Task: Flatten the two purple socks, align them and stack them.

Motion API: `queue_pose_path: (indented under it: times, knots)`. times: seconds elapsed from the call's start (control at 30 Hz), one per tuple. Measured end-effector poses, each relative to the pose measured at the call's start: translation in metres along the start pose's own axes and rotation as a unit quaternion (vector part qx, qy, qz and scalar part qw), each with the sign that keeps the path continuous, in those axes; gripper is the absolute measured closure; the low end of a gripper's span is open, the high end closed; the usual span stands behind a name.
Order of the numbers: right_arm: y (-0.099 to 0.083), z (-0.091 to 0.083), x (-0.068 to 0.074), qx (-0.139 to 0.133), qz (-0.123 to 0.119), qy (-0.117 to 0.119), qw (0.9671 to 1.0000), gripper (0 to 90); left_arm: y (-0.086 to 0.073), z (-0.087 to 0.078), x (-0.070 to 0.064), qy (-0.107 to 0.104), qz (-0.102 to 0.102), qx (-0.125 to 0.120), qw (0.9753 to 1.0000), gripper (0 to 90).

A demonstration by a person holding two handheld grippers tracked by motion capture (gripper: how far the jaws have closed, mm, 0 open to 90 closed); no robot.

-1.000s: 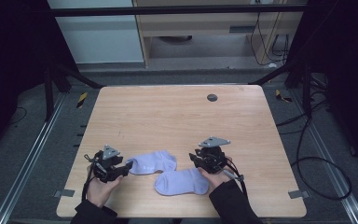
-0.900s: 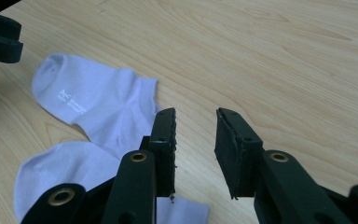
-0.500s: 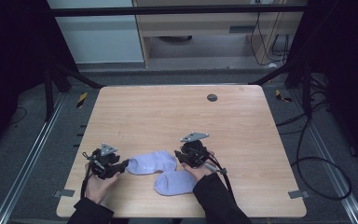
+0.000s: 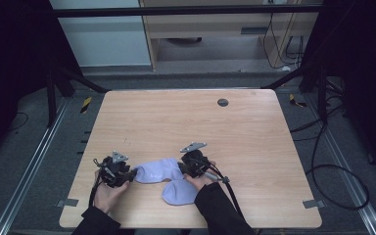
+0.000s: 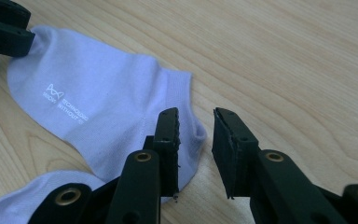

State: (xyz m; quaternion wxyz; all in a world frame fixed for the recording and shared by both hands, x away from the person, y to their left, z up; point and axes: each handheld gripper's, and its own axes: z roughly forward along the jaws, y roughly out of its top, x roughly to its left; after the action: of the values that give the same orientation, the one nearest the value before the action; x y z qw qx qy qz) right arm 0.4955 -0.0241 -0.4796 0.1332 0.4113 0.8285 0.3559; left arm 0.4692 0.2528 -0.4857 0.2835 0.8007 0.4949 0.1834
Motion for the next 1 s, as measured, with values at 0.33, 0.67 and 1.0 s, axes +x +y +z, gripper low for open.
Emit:
queue_pose_path:
  times: [0.33, 0.67, 1.0]
  knots:
    - [-0.006, 0.013, 0.004, 0.017, -0.001, -0.004, 0.9999, 73.5, 0.000, 0.002, -0.002, -0.008, -0.002, 0.003, 1.0000, 72.3]
    - [-0.007, 0.014, 0.006, 0.018, 0.000, -0.006, 0.9998, 85.7, 0.002, 0.003, -0.007, -0.009, -0.007, 0.007, 0.9999, 85.1]
    - [-0.002, 0.003, 0.007, -0.018, 0.003, 0.001, 0.9998, 86.4, 0.004, -0.003, -0.006, -0.009, -0.008, -0.002, 0.9999, 87.6]
